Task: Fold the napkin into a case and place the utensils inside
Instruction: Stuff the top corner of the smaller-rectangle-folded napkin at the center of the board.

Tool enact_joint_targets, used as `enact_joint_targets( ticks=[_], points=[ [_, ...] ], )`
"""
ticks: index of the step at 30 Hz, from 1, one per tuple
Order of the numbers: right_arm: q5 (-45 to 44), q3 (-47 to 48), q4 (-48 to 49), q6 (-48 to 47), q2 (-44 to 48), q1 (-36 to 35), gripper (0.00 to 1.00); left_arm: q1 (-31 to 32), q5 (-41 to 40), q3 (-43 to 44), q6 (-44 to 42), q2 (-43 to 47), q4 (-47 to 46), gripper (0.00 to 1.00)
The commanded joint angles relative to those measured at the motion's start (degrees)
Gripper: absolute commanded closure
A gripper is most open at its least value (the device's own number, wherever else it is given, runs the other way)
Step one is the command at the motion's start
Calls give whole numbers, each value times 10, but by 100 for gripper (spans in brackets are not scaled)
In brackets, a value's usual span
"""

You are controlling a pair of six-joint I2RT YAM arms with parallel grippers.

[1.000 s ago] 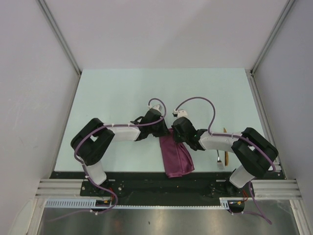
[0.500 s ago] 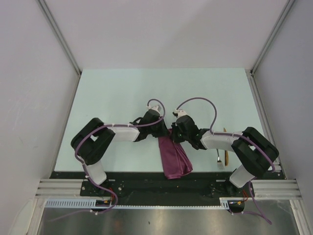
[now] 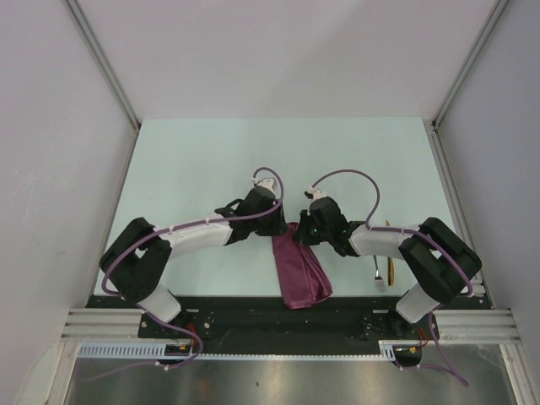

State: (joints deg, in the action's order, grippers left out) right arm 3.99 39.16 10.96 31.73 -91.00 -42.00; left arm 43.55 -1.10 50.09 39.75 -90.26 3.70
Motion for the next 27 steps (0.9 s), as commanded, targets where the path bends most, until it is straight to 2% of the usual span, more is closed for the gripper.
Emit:
enact_joint_targets(
  ticks=[1, 7, 12, 15, 18, 19, 22, 27],
  points=[
    [16, -6, 13, 29, 10, 5, 100, 42, -63, 33, -62, -22, 80, 53],
    [27, -12, 16, 45, 10, 16, 100, 60, -90, 36, -75, -47, 86, 45],
    [54, -9, 3, 92, 15, 28, 100, 60, -108, 36, -71, -60, 83, 45],
    [60, -7, -8, 121, 22, 30, 100, 60, -110, 36, -69, -64, 75, 51],
    [67, -4, -12, 134, 28, 30, 100, 59, -114, 37, -68, -66, 70, 62],
    [68, -3, -13, 136, 28, 29, 100, 60, -113, 38, -67, -65, 70, 69],
    [75, -1, -15, 138, 28, 29, 100, 60, -108, 33, -63, -59, 57, 81],
    [91, 4, -7, 144, 29, 21, 100, 59, -92, 25, -56, -42, 34, 91]
  ],
)
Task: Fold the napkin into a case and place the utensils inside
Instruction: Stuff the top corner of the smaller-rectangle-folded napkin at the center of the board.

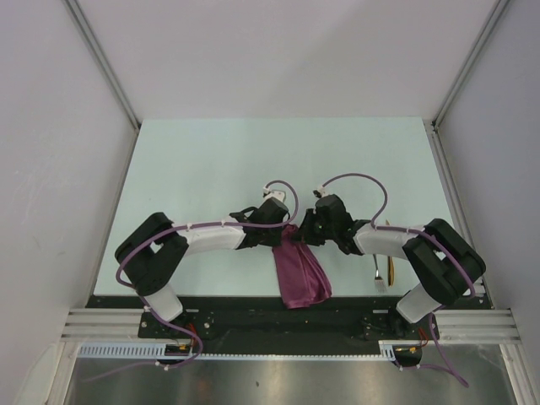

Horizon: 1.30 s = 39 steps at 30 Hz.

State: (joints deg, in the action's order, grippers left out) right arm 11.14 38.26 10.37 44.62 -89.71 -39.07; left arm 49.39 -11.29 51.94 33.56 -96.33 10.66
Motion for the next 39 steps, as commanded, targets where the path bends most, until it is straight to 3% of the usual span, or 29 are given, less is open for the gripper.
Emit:
enact_joint_targets(
  ticks=[1, 9, 16, 30, 33, 34, 37, 39],
  points=[
    [18, 14, -3, 16, 15, -8, 100, 1, 13, 7, 5, 17, -36, 91],
    [-20, 43, -78, 51, 17, -5, 100, 2, 36, -2, 25, 20, -49, 98],
    [-31, 58, -123, 162, 17, -16, 100, 2, 48, -11, 39, 29, -61, 100],
    [-41, -7, 11, 337, -7, -34, 100, 2, 64, -30, 49, 31, -88, 99],
    [-60, -31, 47, 347, -2, -36, 100, 1, 60, -36, 52, 36, -85, 89],
    [-66, -34, 47, 346, 2, -37, 100, 2, 56, -39, 50, 40, -83, 80],
    [-70, -45, 61, 340, 3, -37, 100, 2, 36, -40, 45, 53, -73, 66],
    [-67, -46, 62, 337, 2, -38, 100, 1, 33, -35, 37, 50, -65, 63]
  ],
)
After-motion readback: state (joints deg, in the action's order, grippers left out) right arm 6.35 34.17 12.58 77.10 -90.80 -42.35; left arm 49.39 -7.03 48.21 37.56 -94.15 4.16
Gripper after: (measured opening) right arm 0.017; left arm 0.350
